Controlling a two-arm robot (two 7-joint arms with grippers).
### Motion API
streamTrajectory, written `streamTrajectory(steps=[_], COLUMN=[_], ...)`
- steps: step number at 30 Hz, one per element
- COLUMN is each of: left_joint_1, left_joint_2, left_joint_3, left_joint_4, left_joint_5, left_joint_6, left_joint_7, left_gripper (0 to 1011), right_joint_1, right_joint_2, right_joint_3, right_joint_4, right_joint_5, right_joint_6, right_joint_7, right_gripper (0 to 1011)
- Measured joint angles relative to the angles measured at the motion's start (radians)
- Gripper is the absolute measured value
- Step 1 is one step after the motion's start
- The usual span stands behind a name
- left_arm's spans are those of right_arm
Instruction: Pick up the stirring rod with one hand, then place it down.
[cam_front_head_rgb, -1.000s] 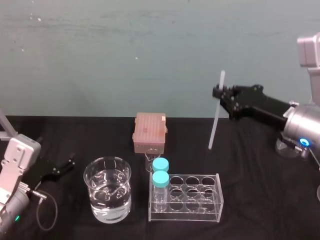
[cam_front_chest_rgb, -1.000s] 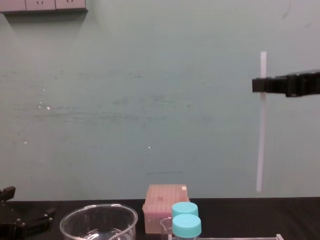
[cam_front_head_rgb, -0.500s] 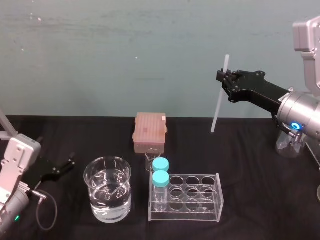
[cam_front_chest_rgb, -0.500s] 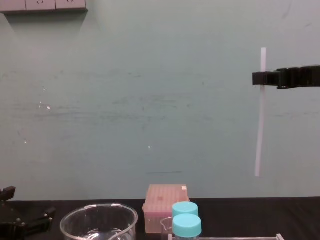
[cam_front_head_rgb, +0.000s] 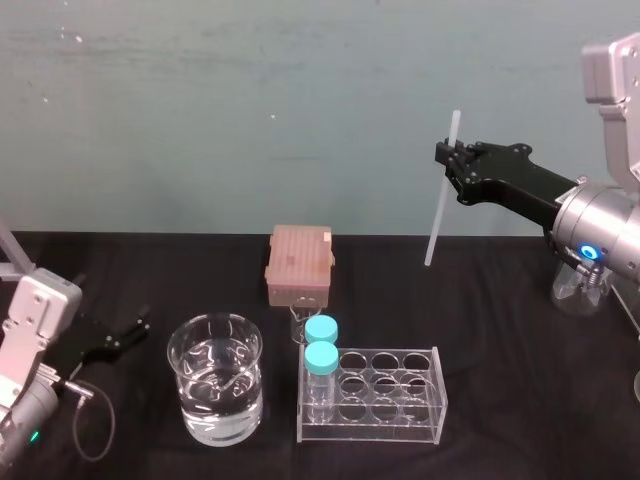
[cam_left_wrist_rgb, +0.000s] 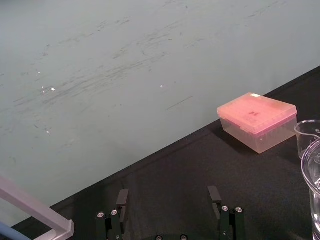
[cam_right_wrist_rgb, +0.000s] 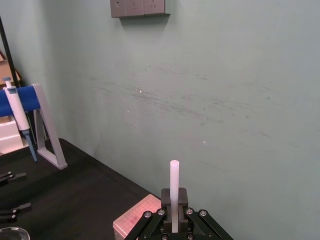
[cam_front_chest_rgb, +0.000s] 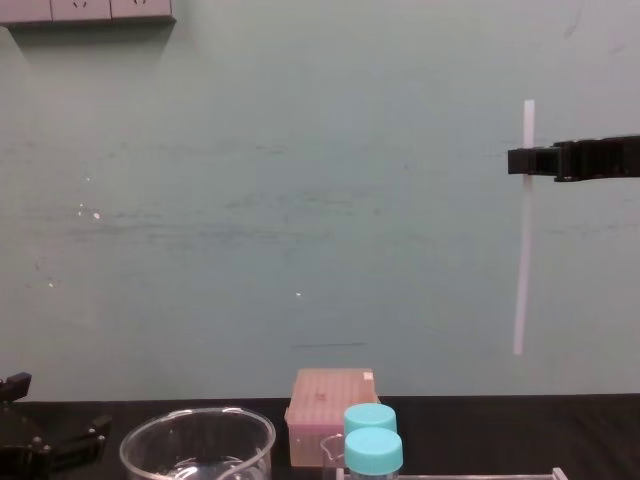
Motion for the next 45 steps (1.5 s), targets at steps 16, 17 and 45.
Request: streamTrajectory(steps=[16,17,45], left_joint_1=[0.0,0.0,0.0], left_joint_2=[0.0,0.0,0.0], left_joint_3=[0.0,0.0,0.0], left_joint_4=[0.0,0.0,0.0], left_joint_5=[0.0,0.0,0.0], left_joint_6=[0.0,0.0,0.0], left_joint_7=[0.0,0.0,0.0], left_gripper=[1005,1005,1005], right_joint_1=[0.001,0.001,0.002], right_joint_2=[0.001,0.001,0.002], right_joint_3=[-0.002,-0.002,-0.001], right_joint_4=[0.0,0.0,0.0], right_joint_5=[0.003,0.003,0.004], right_joint_6=[-0.003,-0.004,-0.004], right_joint_7=[0.005,0.005,0.007], right_gripper=[69,69,69])
